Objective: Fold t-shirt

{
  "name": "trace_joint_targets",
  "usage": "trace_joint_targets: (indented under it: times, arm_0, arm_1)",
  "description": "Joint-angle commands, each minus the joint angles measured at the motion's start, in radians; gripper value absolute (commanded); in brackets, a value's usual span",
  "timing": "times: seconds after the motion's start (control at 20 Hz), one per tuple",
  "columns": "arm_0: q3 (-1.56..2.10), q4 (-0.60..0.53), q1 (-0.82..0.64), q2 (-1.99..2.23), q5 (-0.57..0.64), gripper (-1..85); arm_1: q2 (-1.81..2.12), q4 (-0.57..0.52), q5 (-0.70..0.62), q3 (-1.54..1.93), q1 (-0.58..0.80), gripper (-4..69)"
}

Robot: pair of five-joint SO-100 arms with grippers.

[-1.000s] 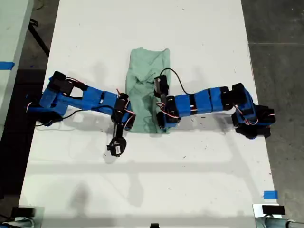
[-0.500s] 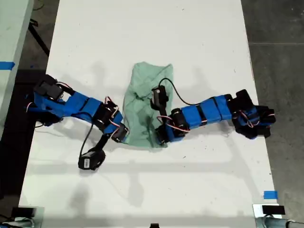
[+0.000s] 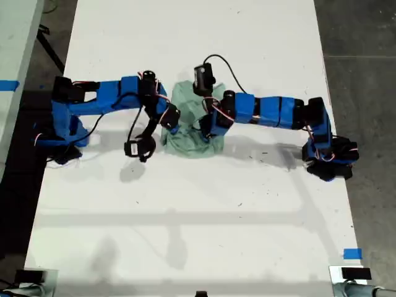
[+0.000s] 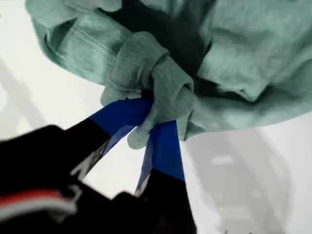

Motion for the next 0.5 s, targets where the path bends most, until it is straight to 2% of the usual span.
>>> trace_joint_targets:
  times: [0.0, 0.25, 0.45]
  arm_0:
    - [-0.051, -0.046, -0.199, 0.032, 0.1, -0.1]
    - [-0.069, -0.153, -0.377, 0.055, 0.166, -0.1]
    - [-0.078, -0.239, -0.4, -0.006, 0.218, -0.1]
  arm_1:
    - [0.104, -0.029, -0.11, -0.075, 0.127, -1.2]
    - [0.126, -0.086, -0.202, -0.077, 0.304, -1.2]
    - [0.091, -0.13, -0.225, -0.071, 0.391, -1.2]
